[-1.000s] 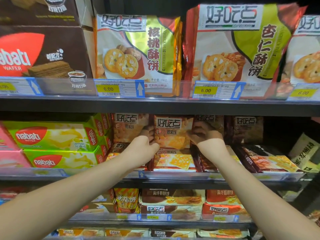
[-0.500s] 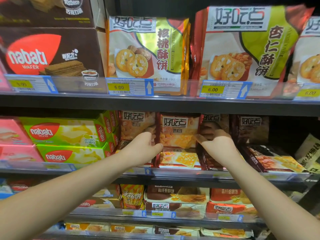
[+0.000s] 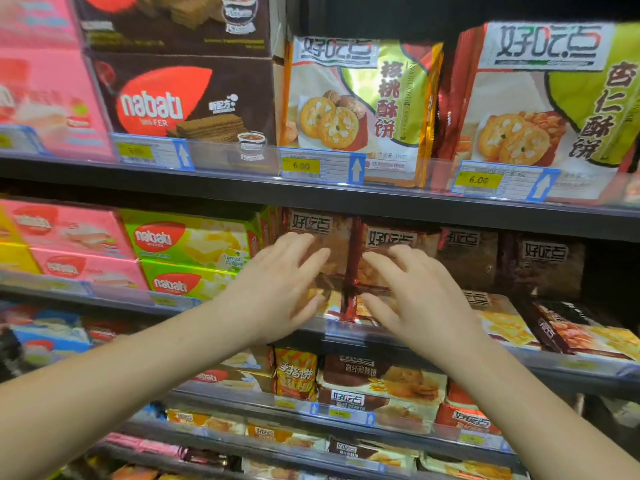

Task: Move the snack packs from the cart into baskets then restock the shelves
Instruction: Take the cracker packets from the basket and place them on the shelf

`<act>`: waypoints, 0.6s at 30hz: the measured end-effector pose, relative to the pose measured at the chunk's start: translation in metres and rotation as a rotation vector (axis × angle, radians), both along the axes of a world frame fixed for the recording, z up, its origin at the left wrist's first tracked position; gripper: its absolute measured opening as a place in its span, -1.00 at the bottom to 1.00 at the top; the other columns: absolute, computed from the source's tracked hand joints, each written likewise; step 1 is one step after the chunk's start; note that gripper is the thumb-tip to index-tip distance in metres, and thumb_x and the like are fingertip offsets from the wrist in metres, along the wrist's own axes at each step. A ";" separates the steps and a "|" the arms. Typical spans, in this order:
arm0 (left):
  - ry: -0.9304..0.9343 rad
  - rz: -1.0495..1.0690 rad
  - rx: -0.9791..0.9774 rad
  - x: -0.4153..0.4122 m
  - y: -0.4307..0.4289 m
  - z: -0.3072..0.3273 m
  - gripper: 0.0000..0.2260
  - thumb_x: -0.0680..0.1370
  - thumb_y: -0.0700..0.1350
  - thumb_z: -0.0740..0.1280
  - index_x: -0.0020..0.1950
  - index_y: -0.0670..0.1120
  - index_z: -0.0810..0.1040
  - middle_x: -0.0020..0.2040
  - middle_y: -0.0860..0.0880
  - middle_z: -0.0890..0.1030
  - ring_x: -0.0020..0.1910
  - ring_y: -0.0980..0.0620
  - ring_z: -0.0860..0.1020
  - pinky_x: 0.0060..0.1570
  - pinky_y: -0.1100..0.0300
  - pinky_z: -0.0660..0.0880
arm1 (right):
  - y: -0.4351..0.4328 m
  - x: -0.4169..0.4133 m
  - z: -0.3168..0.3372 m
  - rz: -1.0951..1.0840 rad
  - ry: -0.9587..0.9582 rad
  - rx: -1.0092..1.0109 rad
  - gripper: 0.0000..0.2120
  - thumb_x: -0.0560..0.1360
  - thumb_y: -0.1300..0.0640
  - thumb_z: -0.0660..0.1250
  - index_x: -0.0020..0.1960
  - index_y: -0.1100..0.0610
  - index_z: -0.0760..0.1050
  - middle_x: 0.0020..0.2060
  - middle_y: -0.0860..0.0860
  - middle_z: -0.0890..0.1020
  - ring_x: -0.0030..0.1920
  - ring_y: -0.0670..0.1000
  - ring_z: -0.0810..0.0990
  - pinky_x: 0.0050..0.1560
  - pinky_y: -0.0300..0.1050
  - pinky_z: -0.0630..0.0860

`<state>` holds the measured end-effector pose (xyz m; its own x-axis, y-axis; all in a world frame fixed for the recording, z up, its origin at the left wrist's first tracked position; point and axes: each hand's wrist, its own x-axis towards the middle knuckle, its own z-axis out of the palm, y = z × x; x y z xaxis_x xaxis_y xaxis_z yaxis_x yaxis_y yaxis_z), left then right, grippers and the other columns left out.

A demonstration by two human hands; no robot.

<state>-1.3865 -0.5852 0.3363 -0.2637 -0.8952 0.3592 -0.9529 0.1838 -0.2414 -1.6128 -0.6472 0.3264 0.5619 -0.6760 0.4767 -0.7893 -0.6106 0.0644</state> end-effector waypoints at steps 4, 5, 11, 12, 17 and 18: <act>-0.046 0.050 -0.019 0.026 0.031 -0.002 -0.41 0.61 0.20 0.26 0.54 -0.11 0.38 0.51 -0.21 0.40 0.50 -0.21 0.37 0.45 -0.09 0.41 | 0.011 0.036 0.002 0.119 0.020 0.044 -0.45 0.52 -0.17 0.37 0.46 -0.03 0.44 0.40 0.07 0.48 0.42 0.14 0.43 0.38 0.09 0.41; -0.050 0.064 -0.011 0.034 0.041 -0.002 -0.41 0.61 0.20 0.26 0.53 -0.12 0.40 0.50 -0.21 0.41 0.48 -0.22 0.39 0.44 -0.10 0.42 | 0.015 0.046 0.002 0.164 0.011 0.045 -0.46 0.51 -0.17 0.38 0.45 -0.03 0.45 0.40 0.07 0.48 0.42 0.13 0.42 0.38 0.09 0.40; -0.080 0.227 0.038 0.079 0.118 -0.002 -0.45 0.57 0.21 0.20 0.44 -0.12 0.45 0.39 -0.21 0.48 0.31 -0.22 0.50 0.21 -0.09 0.55 | 0.051 0.119 0.000 0.440 -0.028 0.116 -0.49 0.52 -0.20 0.35 0.41 -0.05 0.47 0.37 0.04 0.49 0.38 0.11 0.45 0.33 0.08 0.43; -0.083 0.282 0.047 0.085 0.135 -0.004 -0.44 0.57 0.20 0.19 0.43 -0.12 0.45 0.38 -0.21 0.49 0.29 -0.22 0.51 0.19 -0.09 0.56 | 0.059 0.133 -0.003 0.487 -0.023 0.128 -0.49 0.52 -0.20 0.36 0.42 -0.05 0.46 0.37 0.03 0.49 0.37 0.11 0.45 0.33 0.08 0.43; -0.161 0.503 0.149 0.113 0.229 -0.012 -0.47 0.48 0.12 0.27 0.34 -0.16 0.54 0.31 -0.24 0.55 0.22 -0.24 0.57 0.09 -0.07 0.60 | 0.110 0.202 -0.016 0.746 -0.030 0.176 -0.48 0.48 -0.16 0.40 0.40 -0.04 0.49 0.34 0.03 0.51 0.33 0.13 0.49 0.28 0.07 0.45; -0.185 0.544 0.173 0.118 0.251 -0.012 -0.49 0.47 0.12 0.31 0.32 -0.15 0.55 0.30 -0.23 0.56 0.21 -0.24 0.58 0.07 -0.05 0.60 | 0.123 0.216 -0.019 0.798 -0.036 0.180 -0.48 0.47 -0.17 0.39 0.38 -0.03 0.50 0.32 0.03 0.52 0.31 0.13 0.51 0.27 0.07 0.46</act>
<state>-1.2683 -0.3345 0.3240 0.2049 -0.9606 0.1879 -0.8661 -0.2673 -0.4224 -1.3973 -0.5241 0.3070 0.8926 -0.1467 0.4262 -0.1121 -0.9881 -0.1053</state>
